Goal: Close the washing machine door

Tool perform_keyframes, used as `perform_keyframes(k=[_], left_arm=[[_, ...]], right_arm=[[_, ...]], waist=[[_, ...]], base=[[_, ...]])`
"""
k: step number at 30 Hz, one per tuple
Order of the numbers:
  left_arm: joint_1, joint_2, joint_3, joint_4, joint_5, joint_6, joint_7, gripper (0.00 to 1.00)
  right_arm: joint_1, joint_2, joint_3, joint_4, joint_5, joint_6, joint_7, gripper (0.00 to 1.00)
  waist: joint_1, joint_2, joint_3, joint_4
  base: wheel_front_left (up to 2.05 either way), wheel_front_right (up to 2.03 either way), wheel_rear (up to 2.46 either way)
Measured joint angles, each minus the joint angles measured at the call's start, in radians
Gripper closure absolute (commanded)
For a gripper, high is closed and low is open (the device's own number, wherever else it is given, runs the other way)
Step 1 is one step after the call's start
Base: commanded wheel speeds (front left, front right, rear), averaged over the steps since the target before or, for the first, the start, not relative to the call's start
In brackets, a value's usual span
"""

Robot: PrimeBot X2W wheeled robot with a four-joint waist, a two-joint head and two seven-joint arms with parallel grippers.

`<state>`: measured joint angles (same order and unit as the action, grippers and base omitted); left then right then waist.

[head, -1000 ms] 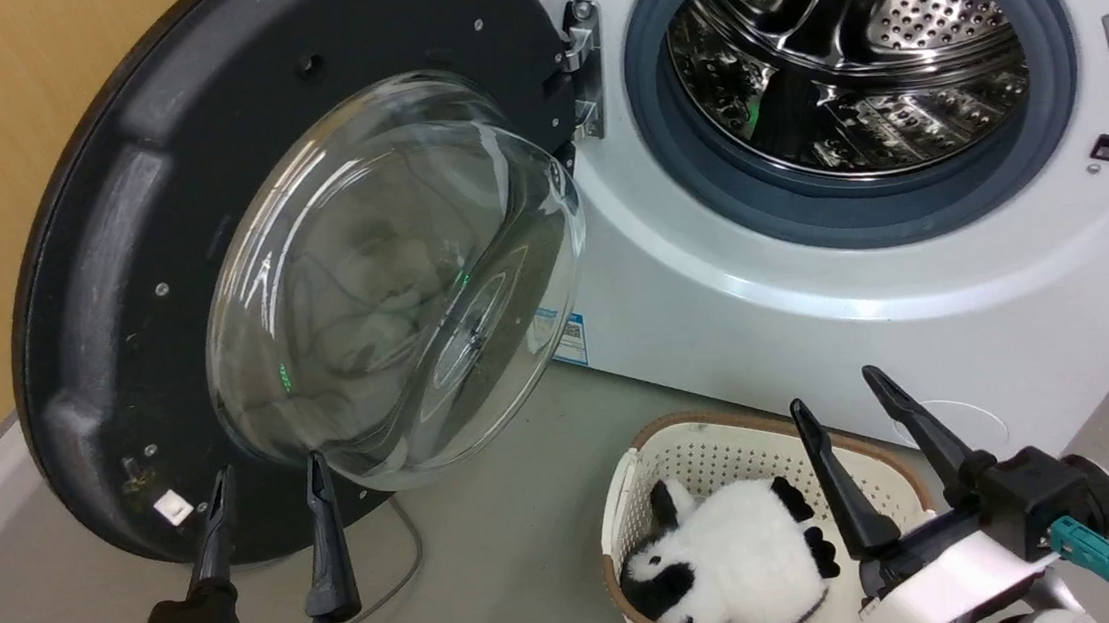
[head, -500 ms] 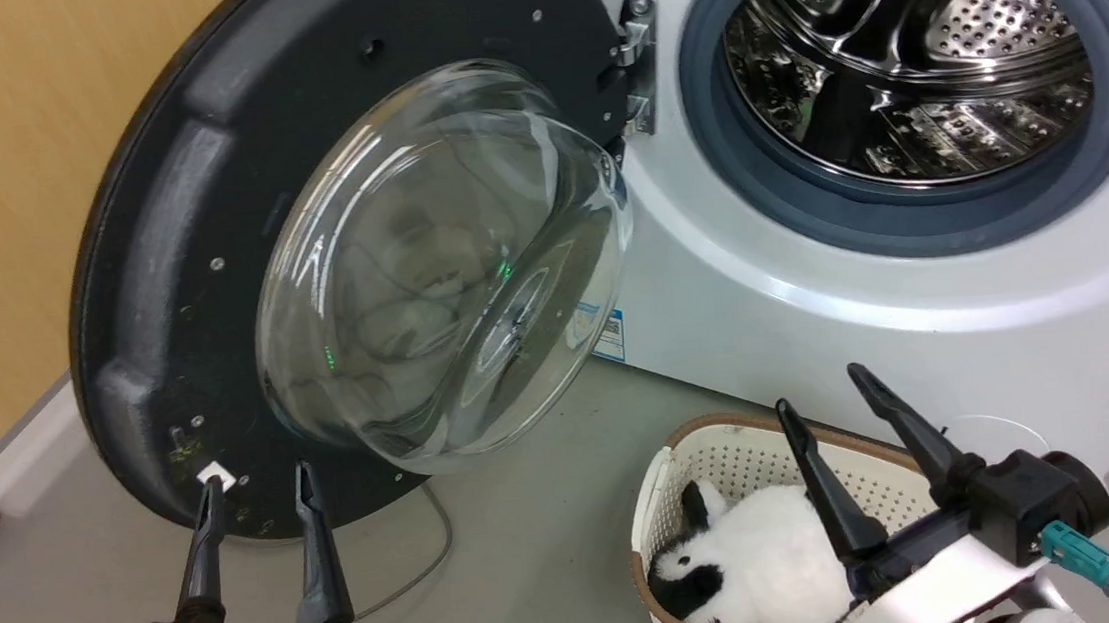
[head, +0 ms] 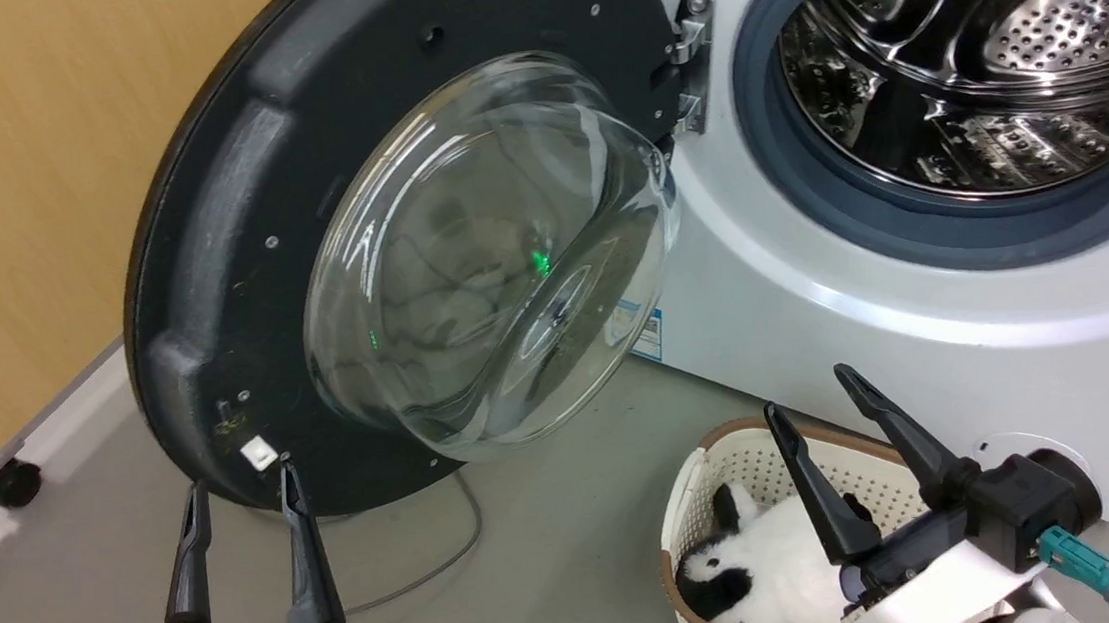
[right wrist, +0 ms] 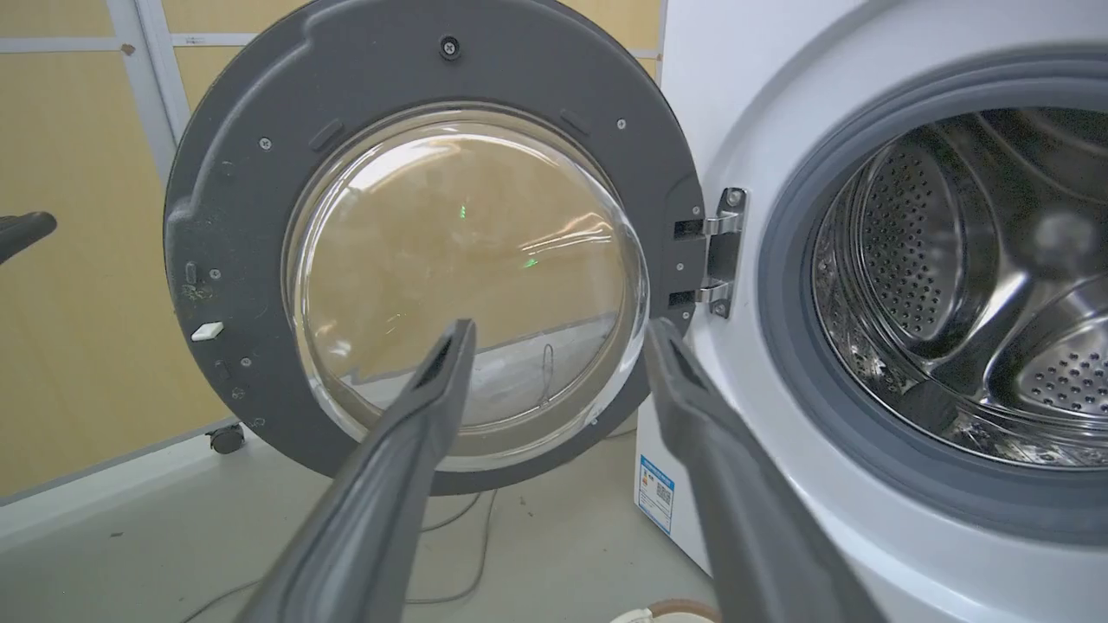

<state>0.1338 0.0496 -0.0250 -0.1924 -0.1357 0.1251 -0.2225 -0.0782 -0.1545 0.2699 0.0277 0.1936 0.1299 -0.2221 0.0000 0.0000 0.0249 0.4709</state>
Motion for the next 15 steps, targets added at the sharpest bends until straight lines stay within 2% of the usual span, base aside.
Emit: perform_keyframes(k=[15], left_arm=[[0.011, 0.0, -0.003, -0.021, -0.035, 0.029, -0.028, 0.0]], right_arm=[[-0.015, -0.025, 0.032, 0.002, 0.024, 0.0, -0.031, 0.0]], waist=[[0.0, 0.0, 0.018, 0.065]], base=[[0.0, 0.0, 0.0]])
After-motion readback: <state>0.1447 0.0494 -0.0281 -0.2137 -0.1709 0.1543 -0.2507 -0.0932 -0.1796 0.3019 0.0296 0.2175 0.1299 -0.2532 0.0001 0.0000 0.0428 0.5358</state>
